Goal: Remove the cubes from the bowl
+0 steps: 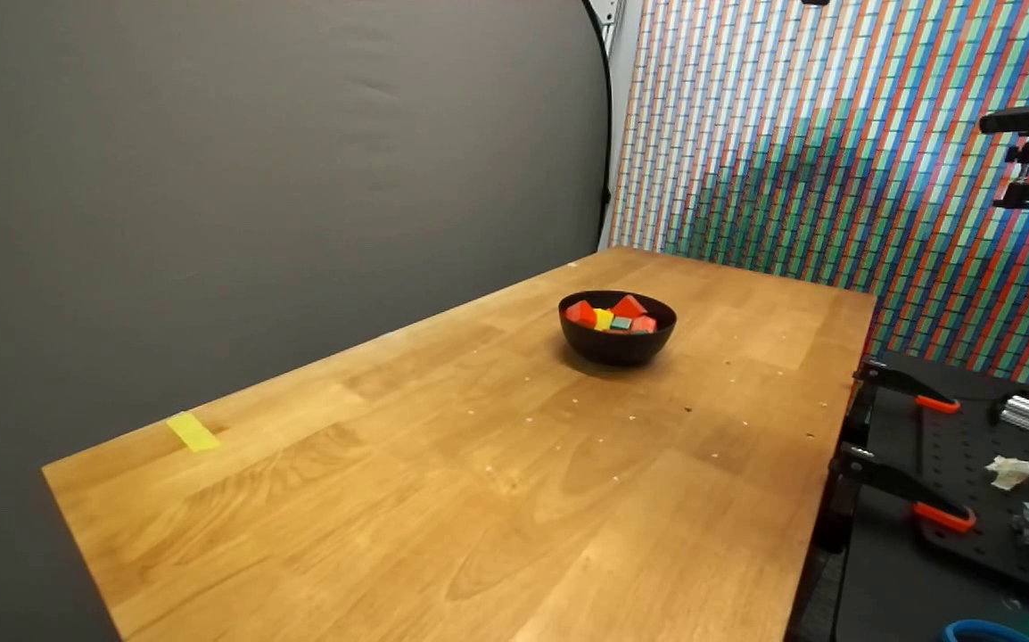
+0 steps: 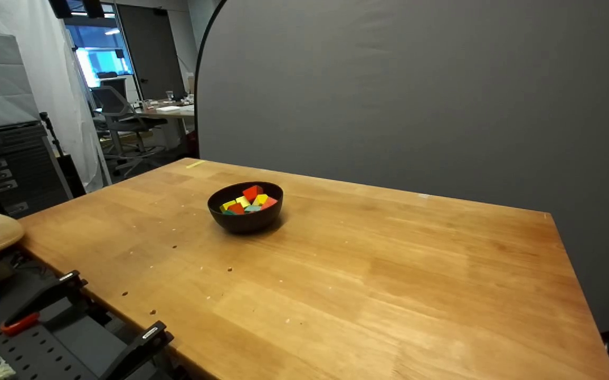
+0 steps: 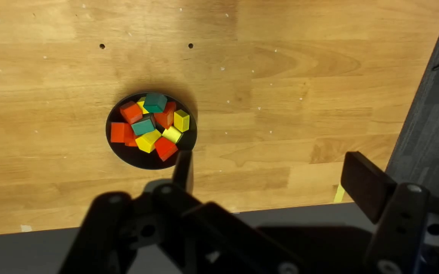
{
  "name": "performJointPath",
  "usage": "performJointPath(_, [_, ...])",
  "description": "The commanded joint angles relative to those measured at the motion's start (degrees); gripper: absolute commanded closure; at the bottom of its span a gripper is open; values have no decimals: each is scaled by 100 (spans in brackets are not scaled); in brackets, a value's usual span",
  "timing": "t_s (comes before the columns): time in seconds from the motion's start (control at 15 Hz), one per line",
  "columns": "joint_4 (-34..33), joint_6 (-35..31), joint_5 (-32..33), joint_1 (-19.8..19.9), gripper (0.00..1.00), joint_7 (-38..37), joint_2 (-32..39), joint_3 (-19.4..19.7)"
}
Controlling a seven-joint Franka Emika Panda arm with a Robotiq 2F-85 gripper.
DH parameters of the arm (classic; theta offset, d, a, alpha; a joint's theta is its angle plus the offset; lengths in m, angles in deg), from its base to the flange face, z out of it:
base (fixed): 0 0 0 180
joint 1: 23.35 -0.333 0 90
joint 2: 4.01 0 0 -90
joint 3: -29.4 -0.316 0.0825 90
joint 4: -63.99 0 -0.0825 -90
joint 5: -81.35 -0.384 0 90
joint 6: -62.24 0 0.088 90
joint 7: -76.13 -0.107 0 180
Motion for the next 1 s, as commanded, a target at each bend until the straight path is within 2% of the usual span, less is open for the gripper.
performJointPath(0.0, [-10, 12, -16, 29, 0, 17, 1, -20])
performJointPath(0.73, [-10, 12, -16, 29, 0, 17, 1, -20])
performJointPath(0.87, [-196, -185, -91, 33, 0, 125, 371, 63])
performJointPath(0.93, [-356, -506, 21, 152, 0, 74, 695, 29])
